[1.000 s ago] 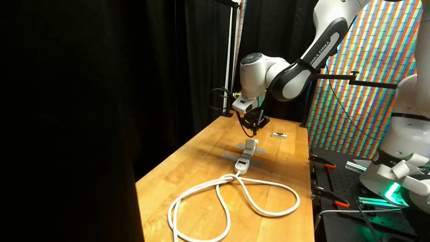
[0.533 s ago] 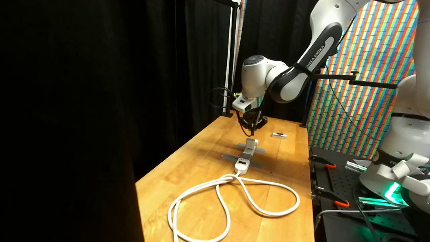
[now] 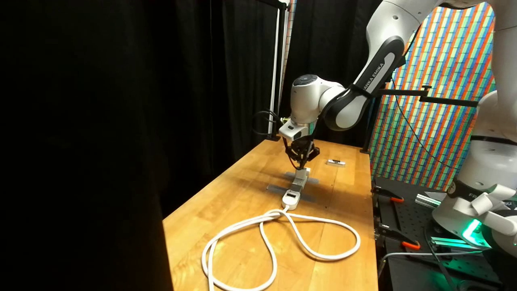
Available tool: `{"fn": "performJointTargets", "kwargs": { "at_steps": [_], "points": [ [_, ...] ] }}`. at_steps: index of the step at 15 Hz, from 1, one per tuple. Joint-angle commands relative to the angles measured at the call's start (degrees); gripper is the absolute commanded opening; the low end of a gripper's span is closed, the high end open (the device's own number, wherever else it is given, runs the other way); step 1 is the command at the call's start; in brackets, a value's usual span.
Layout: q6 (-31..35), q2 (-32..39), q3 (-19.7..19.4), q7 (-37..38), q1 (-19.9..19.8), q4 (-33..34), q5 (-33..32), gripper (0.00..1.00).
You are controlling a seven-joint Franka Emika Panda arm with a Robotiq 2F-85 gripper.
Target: Pick up the charger brick from the table and put it on the adaptor.
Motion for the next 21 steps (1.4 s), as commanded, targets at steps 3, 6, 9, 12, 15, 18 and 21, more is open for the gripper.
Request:
{"fn": "performJointTargets", "kwargs": {
  "at_steps": [3, 6, 9, 12, 15, 18, 21],
  "points": [
    [3.7, 1.2, -0.5, -0.7, -0.4, -0.5, 0.5, 0.0],
    [4.9, 1.8, -0.9, 0.3, -0.2, -0.8, -0.2, 0.0],
    [6.6, 2.4, -1.1, 1.3, 0.1, -1.6, -0.9, 0.0],
    [8.2, 2.8, -1.1, 1.6, 0.1, -2.5, -1.0, 0.0],
    [10.2, 3.4, -1.5, 2.2, 0.0, -3.4, -1.3, 0.0],
    [11.6, 3.2, -2.1, 2.9, 0.0, -4.3, -1.8, 0.0],
    [11.4, 1.3, -3.2, 5.3, 0.9, -5.3, -4.6, 0.0]
  ]
}}
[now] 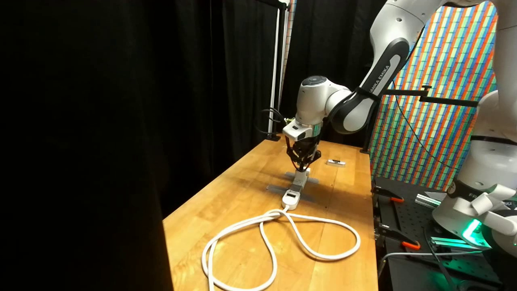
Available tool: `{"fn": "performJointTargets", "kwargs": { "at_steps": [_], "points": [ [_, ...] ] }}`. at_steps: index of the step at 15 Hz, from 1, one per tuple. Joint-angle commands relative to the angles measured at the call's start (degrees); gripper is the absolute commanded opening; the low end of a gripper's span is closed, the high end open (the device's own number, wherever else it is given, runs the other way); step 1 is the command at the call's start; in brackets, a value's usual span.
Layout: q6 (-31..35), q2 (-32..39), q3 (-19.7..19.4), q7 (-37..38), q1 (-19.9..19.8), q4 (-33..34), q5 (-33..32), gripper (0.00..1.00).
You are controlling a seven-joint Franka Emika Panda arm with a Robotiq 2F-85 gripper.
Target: Pick up the charger brick from the table and put it on the adaptor.
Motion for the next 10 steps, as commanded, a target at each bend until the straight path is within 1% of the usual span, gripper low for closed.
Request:
{"fn": "performJointTargets", "kwargs": {
  "at_steps": [1, 2, 4, 6, 7, 8, 10],
  "points": [
    [2.3, 1.2, -2.6, 5.3, 1.6, -1.6, -6.1, 0.22],
    [-0.6, -0.6, -3.0, 8.1, 2.9, -1.8, -9.1, 0.28],
    [-3.8, -3.0, -2.9, 13.0, 4.4, -2.2, -14.7, 0.4],
    [-8.8, -5.1, -1.7, 17.6, 5.7, -2.5, -19.5, 0.56],
    [-11.4, -5.8, -0.9, 19.1, 6.1, -2.6, -21.1, 0.65],
    [-14.1, -6.8, 0.2, 19.8, 6.6, -2.7, -21.9, 0.72],
    [-19.0, -8.9, 2.2, 20.9, 7.6, -3.1, -22.2, 0.87]
  ]
}}
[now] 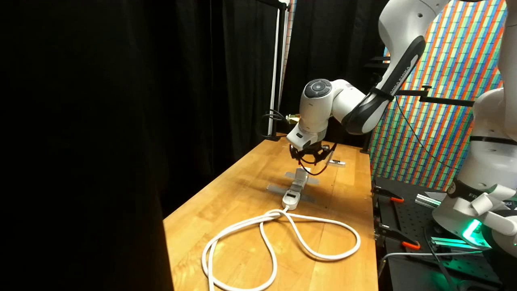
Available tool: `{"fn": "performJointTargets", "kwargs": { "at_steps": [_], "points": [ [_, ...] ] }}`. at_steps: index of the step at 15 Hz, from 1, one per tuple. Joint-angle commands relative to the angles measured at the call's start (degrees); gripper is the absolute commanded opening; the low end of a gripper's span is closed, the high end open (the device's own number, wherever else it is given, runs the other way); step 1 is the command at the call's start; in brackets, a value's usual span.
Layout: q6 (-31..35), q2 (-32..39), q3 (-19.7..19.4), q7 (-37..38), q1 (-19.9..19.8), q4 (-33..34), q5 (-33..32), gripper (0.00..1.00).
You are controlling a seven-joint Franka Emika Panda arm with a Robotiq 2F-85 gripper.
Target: Pick up the charger brick from the table and put it on the adaptor.
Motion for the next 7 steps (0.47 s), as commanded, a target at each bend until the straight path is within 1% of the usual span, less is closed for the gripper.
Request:
{"fn": "performJointTargets", "kwargs": {
  "at_steps": [1, 2, 4, 5, 7],
  "points": [
    [-8.6, -6.5, 3.2, 2.7, 2.1, -2.4, -1.5, 0.94],
    [-11.4, -7.9, 4.2, 4.1, 2.8, -2.6, -2.0, 0.99],
    [-16.2, -10.0, 5.8, 8.0, 4.1, -3.2, -3.5, 1.0],
    [-17.8, -10.8, 6.6, 8.9, 4.5, -3.5, -3.6, 1.0],
    [-18.5, -12.1, 7.5, 11.0, 4.8, -4.8, -3.0, 1.0]
  ]
}}
